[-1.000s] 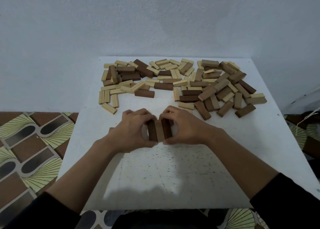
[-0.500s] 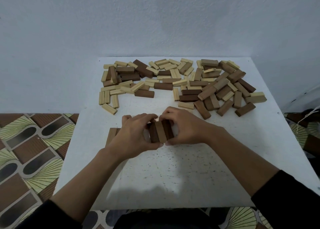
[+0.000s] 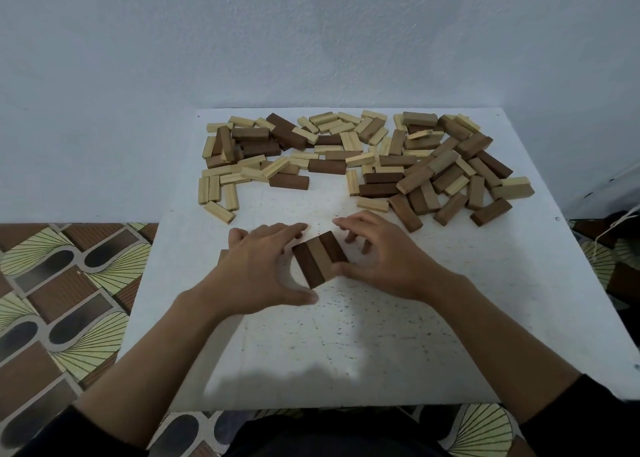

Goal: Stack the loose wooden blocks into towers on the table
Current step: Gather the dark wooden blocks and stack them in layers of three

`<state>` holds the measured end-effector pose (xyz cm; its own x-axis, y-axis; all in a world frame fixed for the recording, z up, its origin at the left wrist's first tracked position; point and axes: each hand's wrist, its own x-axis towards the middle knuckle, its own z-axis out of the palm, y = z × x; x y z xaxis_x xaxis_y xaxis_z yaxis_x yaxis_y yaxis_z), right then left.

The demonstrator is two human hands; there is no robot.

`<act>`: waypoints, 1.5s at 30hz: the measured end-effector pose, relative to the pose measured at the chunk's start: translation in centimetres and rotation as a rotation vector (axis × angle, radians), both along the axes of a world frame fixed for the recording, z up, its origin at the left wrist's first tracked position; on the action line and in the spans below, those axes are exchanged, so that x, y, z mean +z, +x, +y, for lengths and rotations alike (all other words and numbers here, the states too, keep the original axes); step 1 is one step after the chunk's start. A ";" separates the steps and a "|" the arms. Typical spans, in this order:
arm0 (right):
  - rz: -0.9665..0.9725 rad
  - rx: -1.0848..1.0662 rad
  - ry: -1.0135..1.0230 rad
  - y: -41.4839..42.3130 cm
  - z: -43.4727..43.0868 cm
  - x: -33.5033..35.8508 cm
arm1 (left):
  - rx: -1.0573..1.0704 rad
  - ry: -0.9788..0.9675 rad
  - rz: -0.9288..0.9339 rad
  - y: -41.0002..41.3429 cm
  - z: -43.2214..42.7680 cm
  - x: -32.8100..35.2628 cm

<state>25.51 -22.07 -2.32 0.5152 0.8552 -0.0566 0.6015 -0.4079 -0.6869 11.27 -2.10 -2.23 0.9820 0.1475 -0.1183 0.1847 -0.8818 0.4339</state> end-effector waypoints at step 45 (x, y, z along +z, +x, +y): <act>-0.423 -0.019 -0.255 -3.1 -1.7 -4.6 | -0.029 0.606 -0.028 -1.6 -2.6 -1.9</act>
